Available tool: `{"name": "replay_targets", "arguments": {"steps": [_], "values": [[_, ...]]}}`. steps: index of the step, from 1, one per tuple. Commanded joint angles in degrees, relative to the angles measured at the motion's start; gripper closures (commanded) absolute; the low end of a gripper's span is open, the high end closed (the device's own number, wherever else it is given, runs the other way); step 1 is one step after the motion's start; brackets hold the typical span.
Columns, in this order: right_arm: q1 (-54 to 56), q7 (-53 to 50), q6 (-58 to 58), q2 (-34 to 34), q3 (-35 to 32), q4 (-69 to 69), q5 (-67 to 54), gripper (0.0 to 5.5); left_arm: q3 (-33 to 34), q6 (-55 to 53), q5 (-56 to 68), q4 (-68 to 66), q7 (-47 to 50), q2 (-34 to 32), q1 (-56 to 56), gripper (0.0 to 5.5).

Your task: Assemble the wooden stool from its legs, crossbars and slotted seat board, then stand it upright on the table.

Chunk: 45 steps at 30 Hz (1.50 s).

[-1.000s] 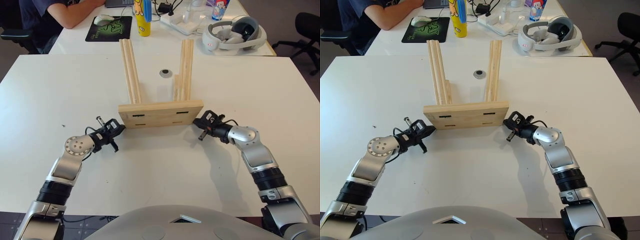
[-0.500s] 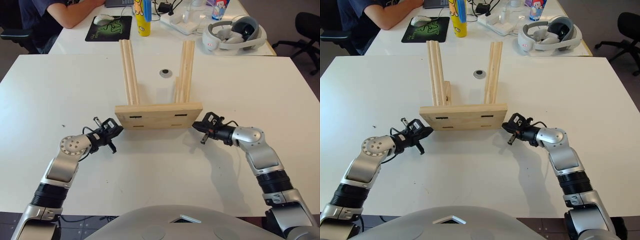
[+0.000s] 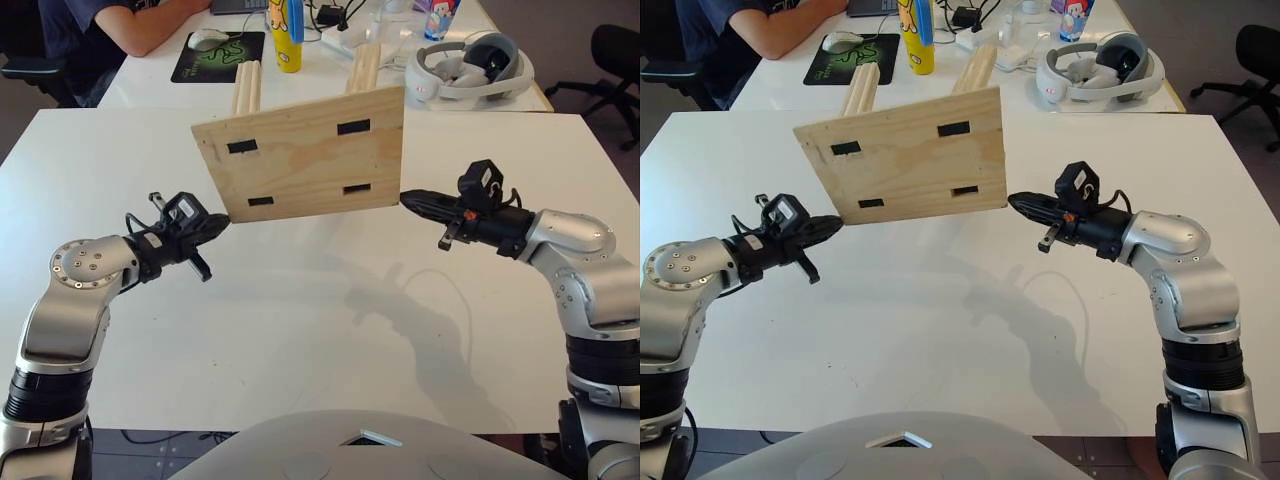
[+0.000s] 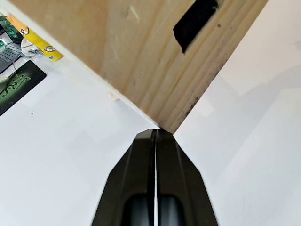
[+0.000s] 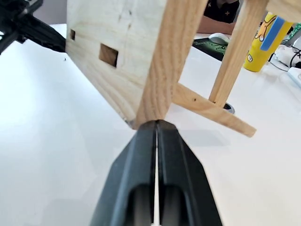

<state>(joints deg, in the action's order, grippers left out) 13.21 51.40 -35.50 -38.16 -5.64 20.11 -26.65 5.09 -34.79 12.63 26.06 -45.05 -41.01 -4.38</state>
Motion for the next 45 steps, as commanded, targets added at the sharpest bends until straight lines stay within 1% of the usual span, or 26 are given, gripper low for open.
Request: {"name": "replay_targets", "arguments": {"steps": [1,6,12,16,21,27,32,39,40,42,43,45], "values": [[3.09,3.56,0.31,1.19,2.82,3.04,-4.67,5.48,0.03,-1.03,9.28,8.57,-1.9,2.54,-8.31,5.5],[6.09,0.68,-0.12,3.07,0.93,1.67,-5.72,5.48,3.62,-5.11,14.04,10.07,-0.97,3.41,-13.13,5.5],[11.8,-3.48,-1.42,7.18,-3.14,-1.0,-8.94,5.48,4.31,-5.4,14.35,8.4,0.28,4.13,-14.53,5.5],[14.14,-4.35,-2.04,8.67,-3.6,-1.98,-9.74,5.48,4.2,-5.3,14.05,7.65,0.88,4.8,-15.05,5.5],[11.59,-3.13,0.44,6.58,-0.69,-3.66,-4.51,5.48,3.98,-4.97,13.83,7.58,1.07,4.99,-14.21,5.5],[8.52,-0.1,6.07,0.36,2.45,-7.4,2.43,5.48,4.32,-3.86,12.55,6.61,0.27,3.55,-11.92,5.5],[9.33,3.25,12.06,-5.07,3.54,-13.08,7.4,5.48,3.05,0.87,7.55,0.77,-0.59,0.37,-6.73,5.5],[10.14,4.64,15.14,-7.42,3.13,-17.34,9.45,5.48,3.1,7.37,2.58,-7.92,0.59,-1.48,-3.99,5.5],[10.51,3.6,15.87,-7.75,3.27,-18.73,10.87,5.48,3.38,7.9,2.06,-8.7,1.21,-1.4,-4.08,5.5],[12.57,-1.77,18.01,-6.88,3.74,-23.36,15.35,5.48,4.14,8.74,0.71,-10.85,3.76,-0.69,-5.2,5.5],[14.33,-6.67,19.76,-5.2,3.34,-26.28,17.82,5.48,4.6,9.55,-0.09,-12.26,5.77,0.07,-6.22,5.5],[17.85,-19.19,24.75,0.34,0.41,-31.11,20.94,5.48,6.36,11.94,-1.25,-15.46,11.48,3.05,-8.86,5.5]]}}
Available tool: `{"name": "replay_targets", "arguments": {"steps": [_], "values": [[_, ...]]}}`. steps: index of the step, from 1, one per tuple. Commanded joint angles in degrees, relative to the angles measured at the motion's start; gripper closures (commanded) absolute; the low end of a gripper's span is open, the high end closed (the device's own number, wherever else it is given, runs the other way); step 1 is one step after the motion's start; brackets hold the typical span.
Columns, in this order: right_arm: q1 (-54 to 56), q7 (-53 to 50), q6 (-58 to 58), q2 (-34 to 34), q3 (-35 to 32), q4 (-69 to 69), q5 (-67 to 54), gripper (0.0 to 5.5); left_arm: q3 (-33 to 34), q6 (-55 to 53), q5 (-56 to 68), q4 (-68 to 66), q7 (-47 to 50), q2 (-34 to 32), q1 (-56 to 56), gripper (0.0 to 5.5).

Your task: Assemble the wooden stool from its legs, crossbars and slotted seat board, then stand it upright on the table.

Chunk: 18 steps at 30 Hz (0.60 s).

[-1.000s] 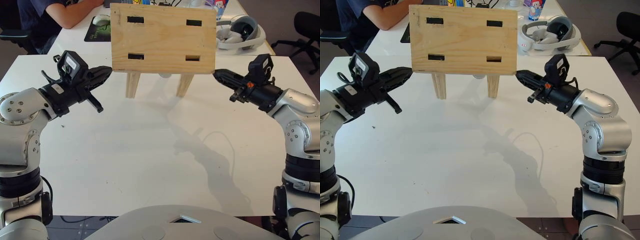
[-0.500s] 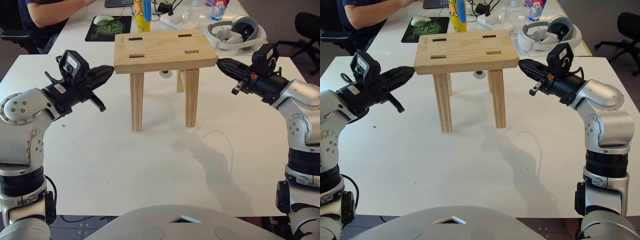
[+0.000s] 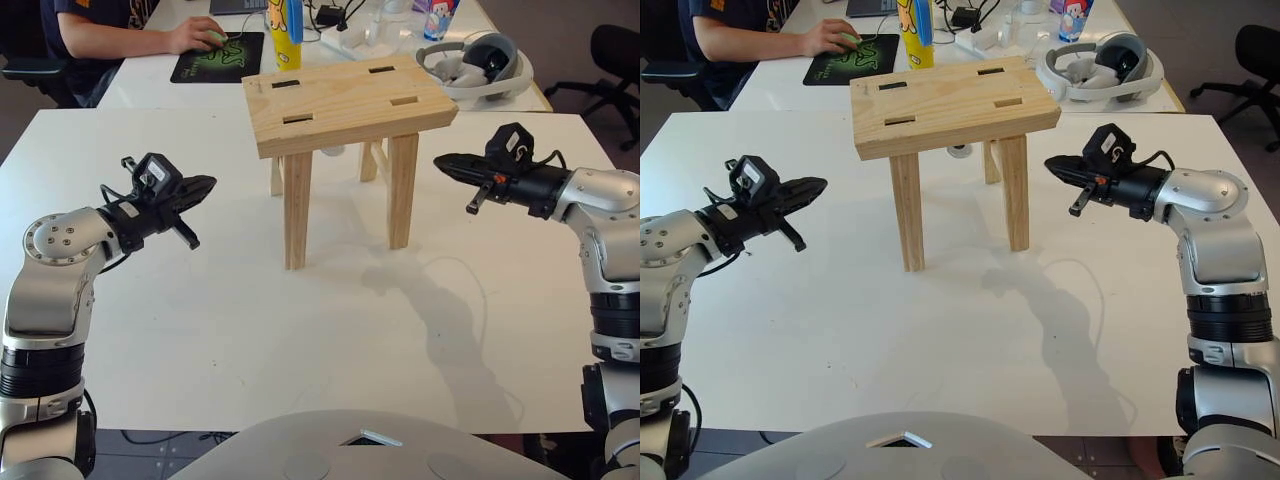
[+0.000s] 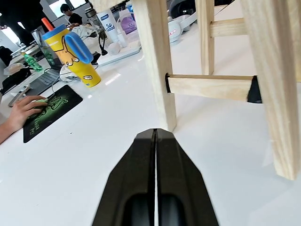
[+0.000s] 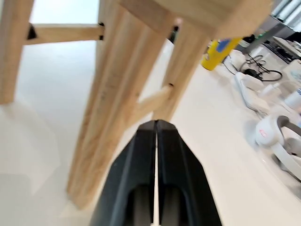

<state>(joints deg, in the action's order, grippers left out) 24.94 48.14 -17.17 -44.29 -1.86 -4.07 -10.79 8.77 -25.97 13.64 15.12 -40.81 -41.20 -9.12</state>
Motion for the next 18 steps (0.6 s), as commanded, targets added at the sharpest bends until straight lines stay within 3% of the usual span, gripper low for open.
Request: {"name": "replay_targets", "arguments": {"steps": [1,10,18], "values": [[6.58,-20.46,7.18,9.18,-4.68,-7.63,5.16,5.48,3.54,4.56,-2.52,-6.03,10.04,5.05,-5.14,5.5],[-2.67,-39.31,15.07,24.87,-7.41,-12.71,5.8,5.48,5.57,17.22,-3.47,-13.16,27.99,23.42,-1.33,5.5],[-11.28,-41.32,21.69,29.31,-4.44,-16.52,8.76,5.48,0.38,25.09,-6.7,-18.23,30.68,30.93,5.87,5.5]]}}
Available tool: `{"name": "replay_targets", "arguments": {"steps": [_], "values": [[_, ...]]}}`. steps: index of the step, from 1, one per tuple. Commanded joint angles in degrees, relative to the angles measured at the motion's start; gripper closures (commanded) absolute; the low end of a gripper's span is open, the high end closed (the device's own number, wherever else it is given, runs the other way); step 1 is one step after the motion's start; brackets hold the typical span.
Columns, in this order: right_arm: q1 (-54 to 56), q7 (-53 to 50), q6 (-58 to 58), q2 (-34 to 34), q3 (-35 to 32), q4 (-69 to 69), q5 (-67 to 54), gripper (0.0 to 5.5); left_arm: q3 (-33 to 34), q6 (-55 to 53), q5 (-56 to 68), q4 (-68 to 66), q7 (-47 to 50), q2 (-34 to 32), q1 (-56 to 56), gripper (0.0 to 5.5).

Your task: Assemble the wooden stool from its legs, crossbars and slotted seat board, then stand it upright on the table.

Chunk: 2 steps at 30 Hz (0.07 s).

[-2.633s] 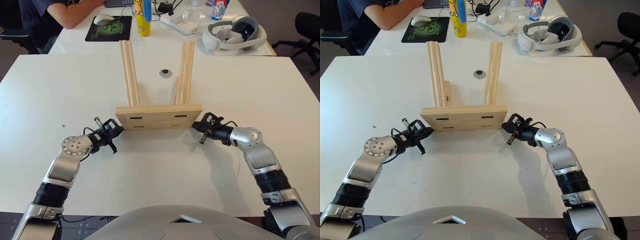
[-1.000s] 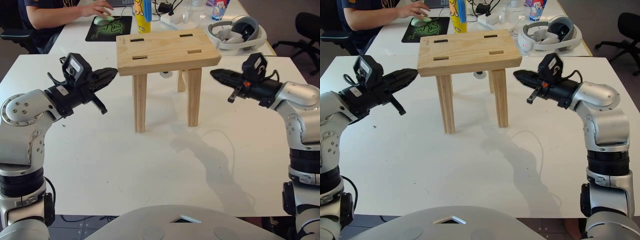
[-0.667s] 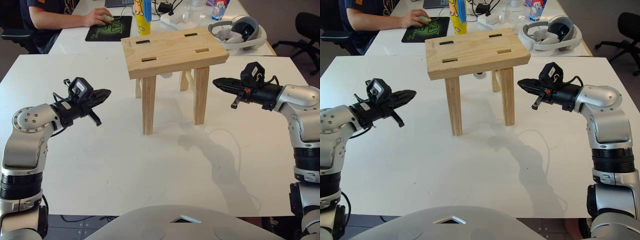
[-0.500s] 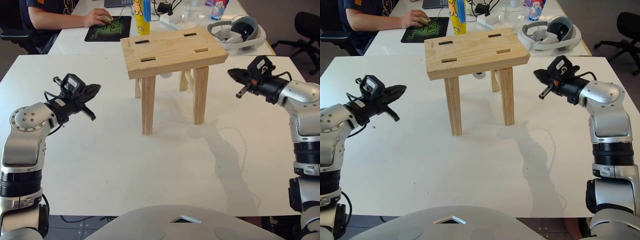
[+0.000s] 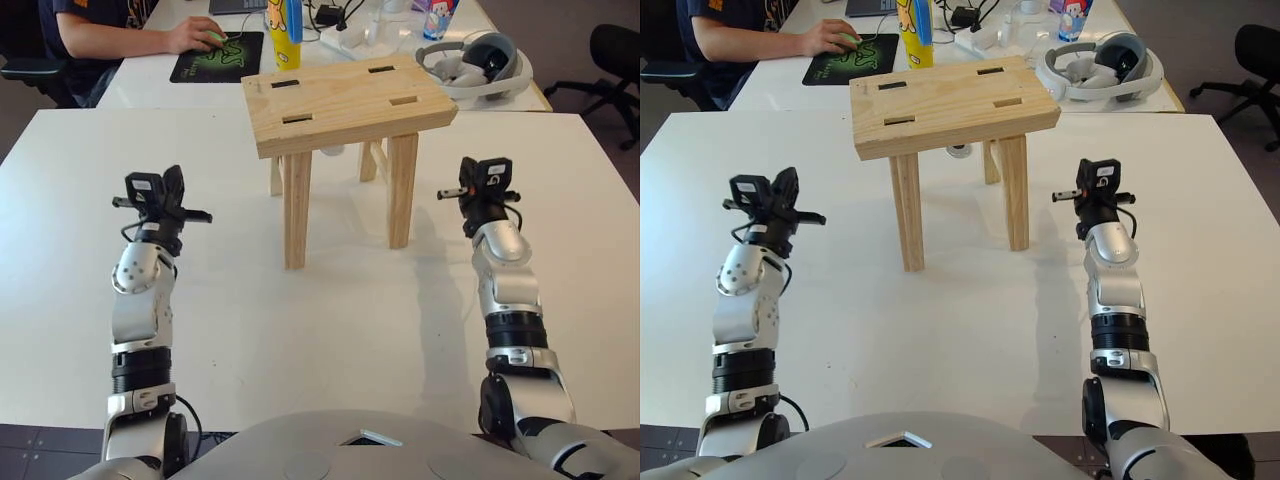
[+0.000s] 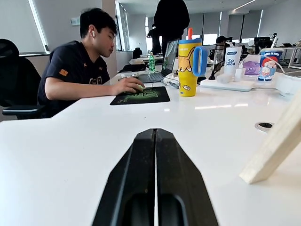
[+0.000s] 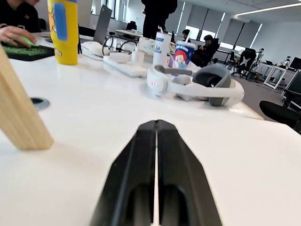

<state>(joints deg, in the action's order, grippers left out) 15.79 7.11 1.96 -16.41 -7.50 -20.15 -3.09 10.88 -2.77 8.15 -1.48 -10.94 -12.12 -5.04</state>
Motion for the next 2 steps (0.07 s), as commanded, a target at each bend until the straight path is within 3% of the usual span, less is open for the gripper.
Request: {"name": "replay_targets", "arguments": {"steps": [1,2], "values": [[-2.7,-0.27,3.11,1.8,1.59,-0.4,1.42,5.48,-2.25,2.1,-1.26,-1.73,0.68,2.22,2.03,5.5],[-3.22,-0.32,3.49,2.12,1.96,-0.22,1.65,5.48,-2.68,2.34,-1.47,-1.86,0.69,2.41,2.12,5.5]]}}
